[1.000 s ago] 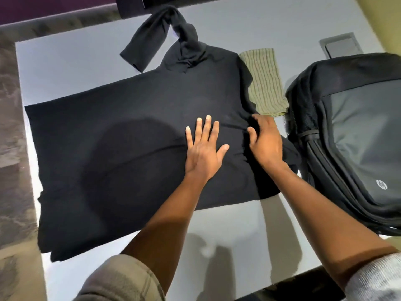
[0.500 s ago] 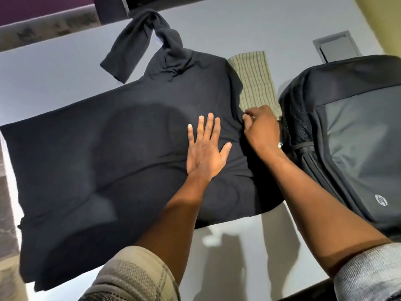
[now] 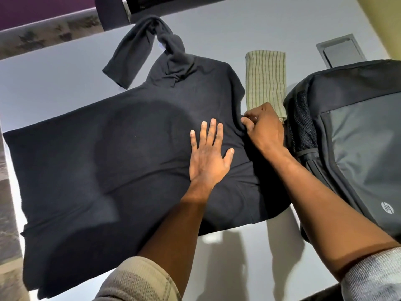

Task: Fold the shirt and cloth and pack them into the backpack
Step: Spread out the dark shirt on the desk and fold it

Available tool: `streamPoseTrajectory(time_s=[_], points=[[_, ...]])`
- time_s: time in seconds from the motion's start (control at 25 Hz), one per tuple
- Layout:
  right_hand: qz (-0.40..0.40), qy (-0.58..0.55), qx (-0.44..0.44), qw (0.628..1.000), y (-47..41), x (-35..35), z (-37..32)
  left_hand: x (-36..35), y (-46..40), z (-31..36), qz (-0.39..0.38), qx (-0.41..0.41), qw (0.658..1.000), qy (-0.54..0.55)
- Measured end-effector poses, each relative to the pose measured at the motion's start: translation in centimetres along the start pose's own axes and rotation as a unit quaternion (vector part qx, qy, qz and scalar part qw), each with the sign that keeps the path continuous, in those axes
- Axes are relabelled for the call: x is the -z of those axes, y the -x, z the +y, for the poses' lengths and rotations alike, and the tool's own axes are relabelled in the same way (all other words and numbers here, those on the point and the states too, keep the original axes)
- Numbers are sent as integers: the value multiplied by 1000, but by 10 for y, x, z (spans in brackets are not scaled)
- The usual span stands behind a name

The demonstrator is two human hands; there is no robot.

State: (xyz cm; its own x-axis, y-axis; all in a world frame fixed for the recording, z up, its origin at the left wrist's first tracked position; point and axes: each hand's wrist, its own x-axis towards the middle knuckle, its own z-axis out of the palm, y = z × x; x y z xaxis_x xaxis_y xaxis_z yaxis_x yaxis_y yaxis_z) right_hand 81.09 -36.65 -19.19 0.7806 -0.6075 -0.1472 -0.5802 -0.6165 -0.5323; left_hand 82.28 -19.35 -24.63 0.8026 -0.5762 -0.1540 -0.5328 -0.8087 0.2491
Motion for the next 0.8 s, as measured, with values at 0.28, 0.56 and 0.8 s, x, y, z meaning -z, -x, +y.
streamPoseTrajectory(time_s=[0.28, 0.56, 0.8], points=[[71, 86, -7, 994, -5, 1, -1, 0, 1, 0, -3, -5, 1000, 1], [30, -9, 211, 977, 29, -43, -30, 11, 1, -4, 12, -11, 991, 131], [-13, -44, 232, 972, 96, -75, -53, 32, 86, -67, 118, 104, 978, 138]])
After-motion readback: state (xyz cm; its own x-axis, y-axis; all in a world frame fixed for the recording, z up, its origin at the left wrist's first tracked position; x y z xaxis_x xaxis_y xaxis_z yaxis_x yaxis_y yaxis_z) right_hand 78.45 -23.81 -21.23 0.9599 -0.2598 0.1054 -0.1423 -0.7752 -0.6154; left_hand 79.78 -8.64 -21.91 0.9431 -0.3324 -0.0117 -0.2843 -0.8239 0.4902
